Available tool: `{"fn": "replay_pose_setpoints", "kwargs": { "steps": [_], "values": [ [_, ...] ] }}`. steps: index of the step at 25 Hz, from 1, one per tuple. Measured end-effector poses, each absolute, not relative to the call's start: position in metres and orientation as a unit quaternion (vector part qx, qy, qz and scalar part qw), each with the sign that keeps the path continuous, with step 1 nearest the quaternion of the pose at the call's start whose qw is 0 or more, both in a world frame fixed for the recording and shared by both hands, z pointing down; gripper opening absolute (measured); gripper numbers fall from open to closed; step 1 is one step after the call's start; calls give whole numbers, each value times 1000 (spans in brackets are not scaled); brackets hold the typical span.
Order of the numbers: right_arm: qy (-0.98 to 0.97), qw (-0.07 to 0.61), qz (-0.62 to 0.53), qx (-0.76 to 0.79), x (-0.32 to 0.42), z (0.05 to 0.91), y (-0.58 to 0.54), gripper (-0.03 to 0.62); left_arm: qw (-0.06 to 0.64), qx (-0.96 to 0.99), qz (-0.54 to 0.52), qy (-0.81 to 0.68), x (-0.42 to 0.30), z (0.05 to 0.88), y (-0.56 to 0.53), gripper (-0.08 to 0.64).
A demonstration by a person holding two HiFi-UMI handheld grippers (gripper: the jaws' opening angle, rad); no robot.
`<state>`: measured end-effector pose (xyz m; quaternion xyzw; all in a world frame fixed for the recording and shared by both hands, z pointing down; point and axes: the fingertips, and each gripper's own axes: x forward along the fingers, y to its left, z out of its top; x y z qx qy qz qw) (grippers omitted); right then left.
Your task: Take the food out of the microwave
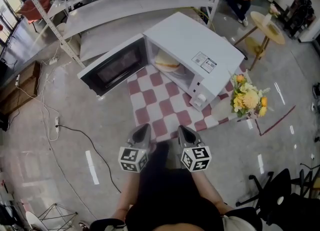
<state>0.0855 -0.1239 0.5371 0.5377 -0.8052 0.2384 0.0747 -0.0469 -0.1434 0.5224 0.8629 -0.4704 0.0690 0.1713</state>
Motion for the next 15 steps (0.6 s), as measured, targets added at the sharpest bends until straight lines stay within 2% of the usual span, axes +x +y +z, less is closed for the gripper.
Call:
{"fn": "replay_pose_setpoints", "kwargs": {
  "steps": [15],
  "values": [
    [-806,69,237,537,81,532,-178,2,175,869,77,-457,-38,523,-202,9]
  ]
}}
